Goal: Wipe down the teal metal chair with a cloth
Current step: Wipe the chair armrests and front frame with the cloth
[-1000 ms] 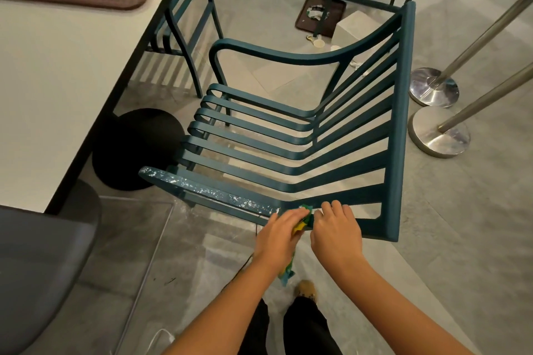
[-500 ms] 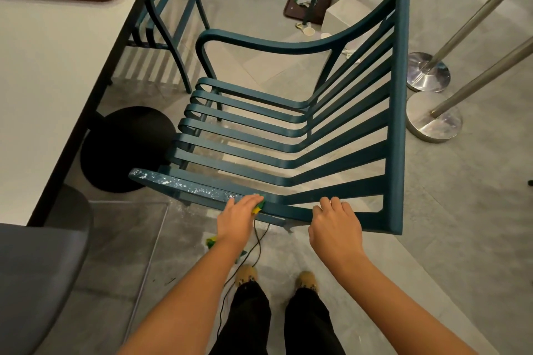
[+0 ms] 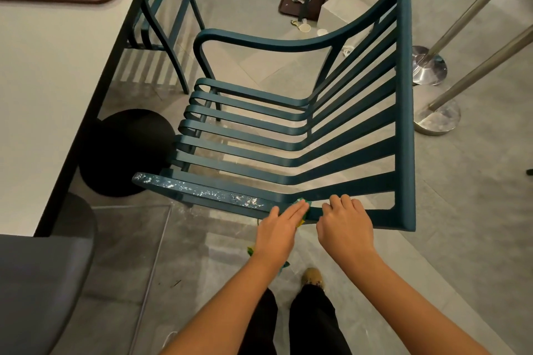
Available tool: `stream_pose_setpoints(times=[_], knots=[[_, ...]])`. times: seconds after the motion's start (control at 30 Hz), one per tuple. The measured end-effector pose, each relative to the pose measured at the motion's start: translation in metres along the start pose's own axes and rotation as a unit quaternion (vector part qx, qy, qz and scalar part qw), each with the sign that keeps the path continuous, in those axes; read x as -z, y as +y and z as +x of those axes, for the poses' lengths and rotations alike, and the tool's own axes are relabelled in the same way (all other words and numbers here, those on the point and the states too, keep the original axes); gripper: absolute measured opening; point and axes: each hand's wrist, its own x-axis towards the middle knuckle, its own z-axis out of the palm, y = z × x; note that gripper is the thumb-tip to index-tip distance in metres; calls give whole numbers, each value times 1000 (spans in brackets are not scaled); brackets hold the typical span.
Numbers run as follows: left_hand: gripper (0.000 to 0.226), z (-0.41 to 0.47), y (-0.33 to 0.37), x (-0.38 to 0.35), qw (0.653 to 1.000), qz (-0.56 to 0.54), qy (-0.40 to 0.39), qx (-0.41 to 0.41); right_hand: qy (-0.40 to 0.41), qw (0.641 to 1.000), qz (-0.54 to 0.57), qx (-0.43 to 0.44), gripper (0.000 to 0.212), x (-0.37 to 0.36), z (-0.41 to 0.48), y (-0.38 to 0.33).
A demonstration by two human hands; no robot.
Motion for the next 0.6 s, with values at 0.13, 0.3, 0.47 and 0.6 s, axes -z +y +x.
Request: stream_pose_setpoints(times=[0.13, 0.3, 0.47, 0.6], knots=[[81, 0, -13, -4, 996, 49, -66, 28, 4, 1000, -6, -6, 36, -2, 0, -1], [86, -1, -34, 2, 989, 82, -102, 66, 8, 1000, 2, -7, 36, -3, 1, -1], [77, 4, -41, 8, 986, 63, -114, 102, 3, 1000, 5, -8, 37, -2, 0, -1], [67, -6, -31, 3, 993, -3, -75, 89, 2, 1000, 11, -7, 35, -1, 0, 0]])
